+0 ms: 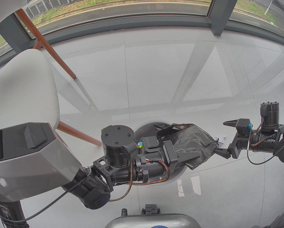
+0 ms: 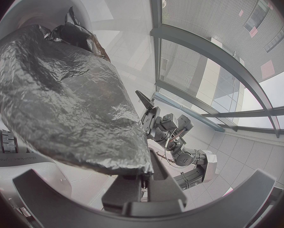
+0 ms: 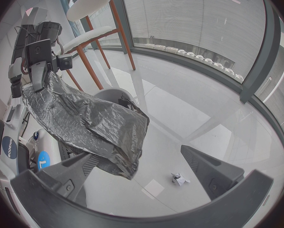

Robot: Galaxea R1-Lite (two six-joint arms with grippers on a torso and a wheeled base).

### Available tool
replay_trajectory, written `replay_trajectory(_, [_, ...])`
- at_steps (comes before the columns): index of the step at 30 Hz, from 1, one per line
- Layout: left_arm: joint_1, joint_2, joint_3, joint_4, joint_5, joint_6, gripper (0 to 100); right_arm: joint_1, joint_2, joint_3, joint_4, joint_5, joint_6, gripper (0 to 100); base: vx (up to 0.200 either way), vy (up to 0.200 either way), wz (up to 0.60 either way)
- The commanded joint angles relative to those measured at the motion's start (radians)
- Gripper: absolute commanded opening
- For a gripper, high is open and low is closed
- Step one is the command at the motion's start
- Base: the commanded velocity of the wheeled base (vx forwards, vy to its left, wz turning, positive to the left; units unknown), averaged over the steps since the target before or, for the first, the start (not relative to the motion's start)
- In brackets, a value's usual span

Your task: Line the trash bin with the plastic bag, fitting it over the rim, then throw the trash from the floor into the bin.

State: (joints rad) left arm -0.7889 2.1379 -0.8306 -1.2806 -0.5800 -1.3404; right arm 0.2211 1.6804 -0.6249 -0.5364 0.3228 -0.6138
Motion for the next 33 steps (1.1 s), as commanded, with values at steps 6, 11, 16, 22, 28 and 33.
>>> replay_trajectory(6, [0.0,0.005,-0.01,0.0,0.0,0.0,0,0.035,-0.024,0.008,-0.002,0.002,-0.001,100,0.0,0.0,0.0])
replay_trajectory(11, [0.0,0.005,-0.01,0.0,0.0,0.0,0,0.049,-0.021,0.001,-0.037,0.002,0.002,100,0.0,0.0,0.0])
replay_trajectory(16, [0.0,0.005,-0.01,0.0,0.002,0.0,0,0.07,-0.019,0.004,-0.048,0.004,0.003,100,0.0,0.0,0.0])
replay_trajectory(22, [0.0,0.008,-0.01,0.0,0.0,0.001,0,0.109,-0.022,0.005,-0.048,0.006,0.005,100,0.0,0.0,0.0])
replay_trajectory(28, [0.0,0.007,-0.008,0.0,0.0,0.001,0,0.112,-0.022,0.007,-0.048,0.007,0.005,100,0.0,0.0,0.0])
replay_trajectory(33, [0.004,0.007,-0.01,0.0,0.0,0.001,0,0.11,-0.024,0.011,-0.048,0.007,0.005,100,0.0,0.0,0.0])
